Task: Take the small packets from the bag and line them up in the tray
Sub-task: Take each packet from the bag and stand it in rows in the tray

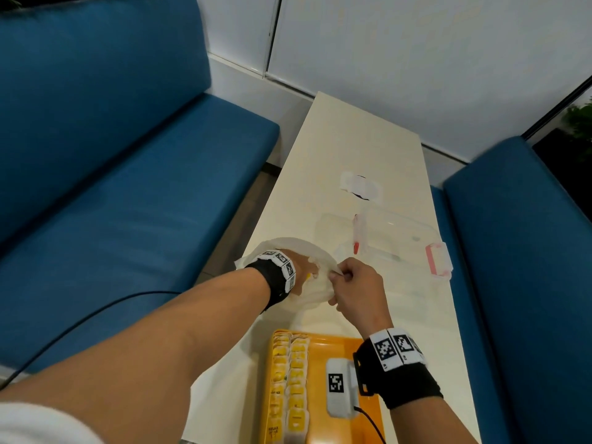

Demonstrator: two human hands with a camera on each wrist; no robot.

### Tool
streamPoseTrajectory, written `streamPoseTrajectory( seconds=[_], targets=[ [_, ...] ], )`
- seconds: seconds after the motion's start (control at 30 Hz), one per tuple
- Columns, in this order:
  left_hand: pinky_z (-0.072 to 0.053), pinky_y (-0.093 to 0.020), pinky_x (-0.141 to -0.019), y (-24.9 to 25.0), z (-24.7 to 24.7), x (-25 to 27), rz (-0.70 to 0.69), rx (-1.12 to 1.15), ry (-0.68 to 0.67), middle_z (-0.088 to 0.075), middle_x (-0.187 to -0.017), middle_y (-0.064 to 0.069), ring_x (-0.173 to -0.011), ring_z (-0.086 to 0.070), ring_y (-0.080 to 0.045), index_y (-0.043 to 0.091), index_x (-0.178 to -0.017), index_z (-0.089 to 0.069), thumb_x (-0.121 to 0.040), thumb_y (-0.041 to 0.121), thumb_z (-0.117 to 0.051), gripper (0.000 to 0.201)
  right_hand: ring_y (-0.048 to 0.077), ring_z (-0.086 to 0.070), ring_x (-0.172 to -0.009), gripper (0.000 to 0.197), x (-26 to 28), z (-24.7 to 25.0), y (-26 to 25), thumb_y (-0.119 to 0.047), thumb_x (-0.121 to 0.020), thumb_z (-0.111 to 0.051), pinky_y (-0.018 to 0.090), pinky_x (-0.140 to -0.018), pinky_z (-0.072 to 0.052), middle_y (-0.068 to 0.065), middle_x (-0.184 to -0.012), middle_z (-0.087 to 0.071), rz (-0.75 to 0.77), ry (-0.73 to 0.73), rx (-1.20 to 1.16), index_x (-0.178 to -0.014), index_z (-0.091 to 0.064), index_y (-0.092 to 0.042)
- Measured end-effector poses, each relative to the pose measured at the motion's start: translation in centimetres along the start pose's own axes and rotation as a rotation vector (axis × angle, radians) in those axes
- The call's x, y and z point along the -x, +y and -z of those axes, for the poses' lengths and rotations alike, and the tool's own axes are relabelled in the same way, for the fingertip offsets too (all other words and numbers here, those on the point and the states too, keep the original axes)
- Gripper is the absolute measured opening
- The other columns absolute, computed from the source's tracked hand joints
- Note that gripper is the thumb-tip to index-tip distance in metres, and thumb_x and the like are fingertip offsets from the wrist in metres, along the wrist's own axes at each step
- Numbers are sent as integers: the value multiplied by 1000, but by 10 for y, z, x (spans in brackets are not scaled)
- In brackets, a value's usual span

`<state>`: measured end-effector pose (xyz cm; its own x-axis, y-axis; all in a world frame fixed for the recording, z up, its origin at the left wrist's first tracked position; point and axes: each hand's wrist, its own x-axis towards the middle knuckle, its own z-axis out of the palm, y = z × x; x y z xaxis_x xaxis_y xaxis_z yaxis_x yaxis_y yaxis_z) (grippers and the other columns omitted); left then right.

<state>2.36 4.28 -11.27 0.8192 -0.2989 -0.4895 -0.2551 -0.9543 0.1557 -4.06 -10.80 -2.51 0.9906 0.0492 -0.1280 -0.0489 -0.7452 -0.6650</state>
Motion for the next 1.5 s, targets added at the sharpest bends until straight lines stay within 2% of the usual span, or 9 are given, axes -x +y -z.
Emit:
streamPoseTrajectory(
  seconds=[0.2,0.47,0.7,0.87,1.0,1.17,1.27,1.37,1.5],
  targets=[
    [-42,-35,-92,0,-2,-5,-34,77,18,-58,-141,-4,-116,-58,-27,22,-133,-54,-101,23,-53,32,17,-67,-54,17,2,0,-3,-11,-93,-61,28,-52,-54,-1,-64,-64,14,5,-13,-77,-61,-17],
    [-45,-35,-100,2,-6,-6,4,191,10,-55,-146,-6,-130,-56,-27,17,-150,-44,-99,12,-61,55,14,-66,-48,13,8,4,-1,-10,-94,-60,29,-51,-55,2,-65,-66,-8,3,-31,-82,-62,-13],
    [-37,-31,-80,13,-5,-11,-17,184,-7,-54,-107,-4,-90,-46,-21,21,-108,-47,-95,11,-62,22,12,-65,-48,13,9,7,1,-10,-94,-59,36,-57,-59,6,-66,-68,-18,19,-33,-82,-62,-12],
    [-35,-29,-89,11,-7,-13,19,232,-46,-44,-119,2,-104,-43,-18,14,-147,-45,-100,11,-58,49,12,-65,-47,13,11,8,-1,-10,-94,-59,34,-56,-59,7,-67,-68,-20,17,-47,-82,-63,-12],
    [-37,-42,-113,-5,-50,-81,61,158,-97,-46,-153,-2,-136,-46,-27,27,-150,-38,-95,37,-63,61,13,-66,-48,13,11,8,0,-10,-95,-59,29,-51,-57,6,-69,-69,-28,10,-42,-83,-63,-13],
    [-42,-31,-92,11,-13,-21,77,213,-100,-58,-137,-5,-112,-57,-27,13,-138,-53,-99,20,-60,40,12,-62,-44,12,12,9,-3,-9,-95,-57,23,-43,-52,12,-71,-69,-55,8,-74,-84,-63,-9],
    [-42,-37,-108,14,-9,-11,85,213,-82,-49,-152,-6,-134,-50,-30,16,-149,-43,-99,23,-63,54,13,-61,-43,13,12,11,-6,-8,-95,-57,21,-42,-50,15,-71,-69,-60,14,-101,-84,-62,-7],
    [-42,-36,-107,15,-7,-8,62,297,-87,-53,-148,-12,-134,-53,-30,8,-148,-46,-105,18,-50,44,12,-59,-40,13,11,10,-8,-6,-95,-56,18,-41,-47,16,-69,-69,-57,4,-105,-84,-62,-4],
    [-38,-32,-91,15,-5,-2,42,306,-72,-54,-119,-2,-107,-51,-23,23,-128,-55,-104,17,-50,25,13,-61,-40,14,11,8,-9,-6,-94,-55,17,-41,-46,12,-66,-69,-56,14,-97,-83,-62,-5]
  ],
)
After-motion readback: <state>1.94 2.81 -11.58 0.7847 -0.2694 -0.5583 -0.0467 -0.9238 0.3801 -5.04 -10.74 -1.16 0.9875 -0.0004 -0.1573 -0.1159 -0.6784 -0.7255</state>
